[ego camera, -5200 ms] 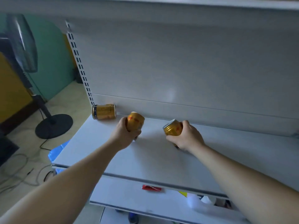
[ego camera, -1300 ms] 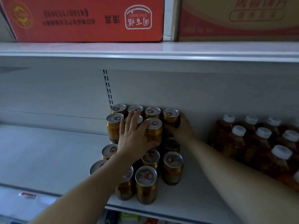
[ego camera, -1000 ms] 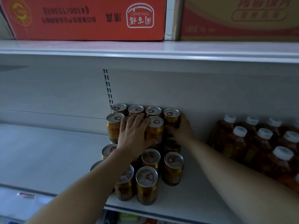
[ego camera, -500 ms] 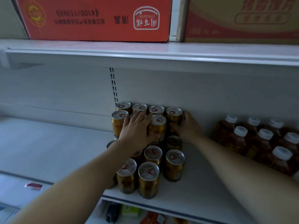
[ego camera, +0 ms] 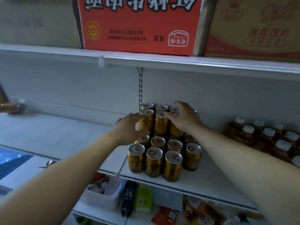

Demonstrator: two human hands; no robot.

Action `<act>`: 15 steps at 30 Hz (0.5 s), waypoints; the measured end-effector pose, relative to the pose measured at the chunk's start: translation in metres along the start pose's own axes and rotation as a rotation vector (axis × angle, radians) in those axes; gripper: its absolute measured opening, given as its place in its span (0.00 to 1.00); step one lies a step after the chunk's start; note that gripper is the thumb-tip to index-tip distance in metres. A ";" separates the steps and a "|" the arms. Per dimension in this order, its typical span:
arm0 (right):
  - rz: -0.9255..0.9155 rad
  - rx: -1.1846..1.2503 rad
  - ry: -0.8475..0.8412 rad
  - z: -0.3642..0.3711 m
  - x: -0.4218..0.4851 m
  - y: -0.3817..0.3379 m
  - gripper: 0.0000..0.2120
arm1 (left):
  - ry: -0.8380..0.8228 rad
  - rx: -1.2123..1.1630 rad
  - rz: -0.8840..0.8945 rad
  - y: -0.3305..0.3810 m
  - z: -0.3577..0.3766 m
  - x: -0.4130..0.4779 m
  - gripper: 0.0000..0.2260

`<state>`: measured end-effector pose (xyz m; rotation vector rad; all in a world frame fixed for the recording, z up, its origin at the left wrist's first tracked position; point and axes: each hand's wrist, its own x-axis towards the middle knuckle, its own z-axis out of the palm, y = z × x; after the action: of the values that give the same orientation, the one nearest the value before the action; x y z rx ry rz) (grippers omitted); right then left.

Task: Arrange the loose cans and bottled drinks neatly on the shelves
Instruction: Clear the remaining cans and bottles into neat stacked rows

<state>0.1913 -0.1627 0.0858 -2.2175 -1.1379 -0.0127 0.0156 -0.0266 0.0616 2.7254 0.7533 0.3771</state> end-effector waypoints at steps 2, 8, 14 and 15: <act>-0.037 0.017 -0.033 0.021 -0.010 -0.043 0.33 | -0.017 -0.036 -0.064 -0.034 -0.018 -0.031 0.34; -0.118 0.046 -0.200 0.107 -0.037 -0.165 0.36 | -0.057 -0.053 -0.211 -0.145 -0.065 -0.133 0.33; -0.178 -0.014 -0.369 0.188 -0.054 -0.258 0.37 | -0.079 -0.001 -0.364 -0.228 -0.105 -0.222 0.32; -0.187 -0.017 -0.386 0.200 -0.054 -0.271 0.37 | -0.075 0.004 -0.391 -0.241 -0.110 -0.231 0.32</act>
<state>-0.0944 0.0208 0.0561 -2.1766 -1.5538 0.3415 -0.3216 0.0714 0.0410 2.4980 1.2314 0.1824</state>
